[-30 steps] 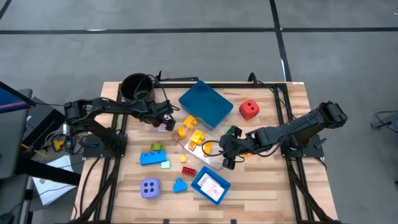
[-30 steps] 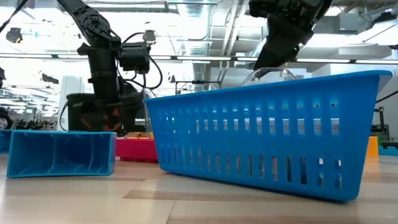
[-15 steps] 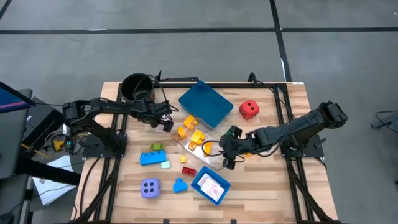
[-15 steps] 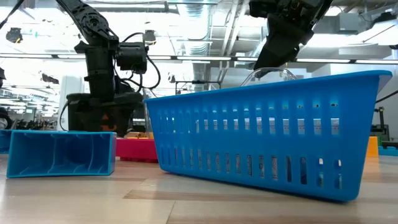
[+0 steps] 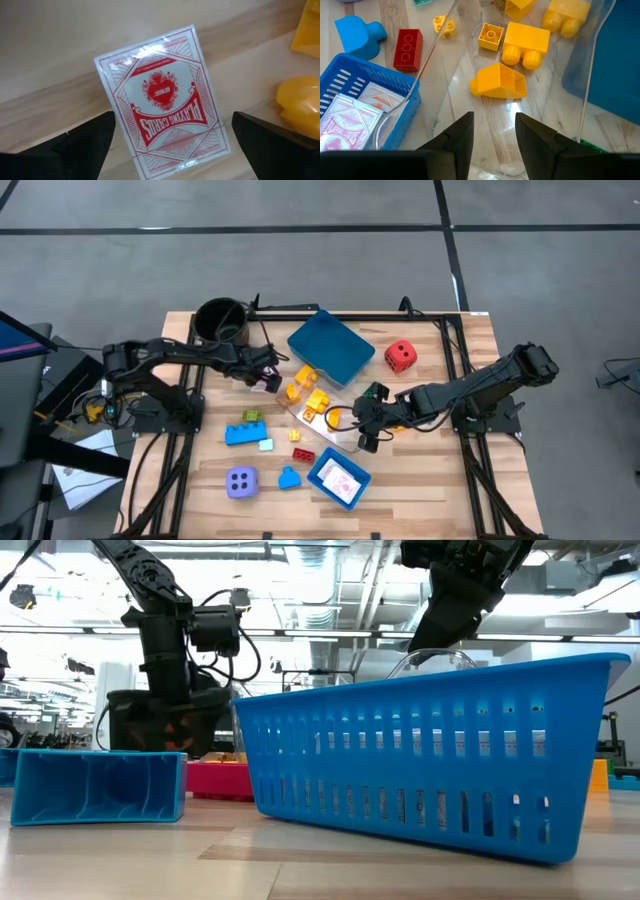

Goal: Pick & Place Toys
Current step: Put the red playing card box into the blue bin

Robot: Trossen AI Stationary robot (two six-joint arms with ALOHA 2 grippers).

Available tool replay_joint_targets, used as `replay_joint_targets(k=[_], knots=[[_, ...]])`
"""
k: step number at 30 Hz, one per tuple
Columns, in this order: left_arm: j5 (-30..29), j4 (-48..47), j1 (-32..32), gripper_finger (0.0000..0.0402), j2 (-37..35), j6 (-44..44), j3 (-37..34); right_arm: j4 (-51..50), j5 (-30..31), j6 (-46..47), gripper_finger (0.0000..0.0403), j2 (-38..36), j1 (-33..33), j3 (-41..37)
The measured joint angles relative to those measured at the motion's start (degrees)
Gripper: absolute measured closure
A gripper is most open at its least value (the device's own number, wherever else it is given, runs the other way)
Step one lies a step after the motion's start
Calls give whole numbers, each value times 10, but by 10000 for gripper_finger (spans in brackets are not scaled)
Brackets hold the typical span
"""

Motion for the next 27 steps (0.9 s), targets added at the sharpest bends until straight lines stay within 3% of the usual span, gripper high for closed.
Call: replay_joint_targets(k=[12, 24, 27], knots=[[-10, -12, 0, 14, 34, 4, 2, 0, 0, 0, 267, 0, 0, 0], [-25, -27, 0, 92, 34, 39, 2, 0, 0, 0, 267, 0, 0, 0], [-27, -25, 0, 94, 33, 45, 2, 0, 0, 0, 267, 0, 0, 0]])
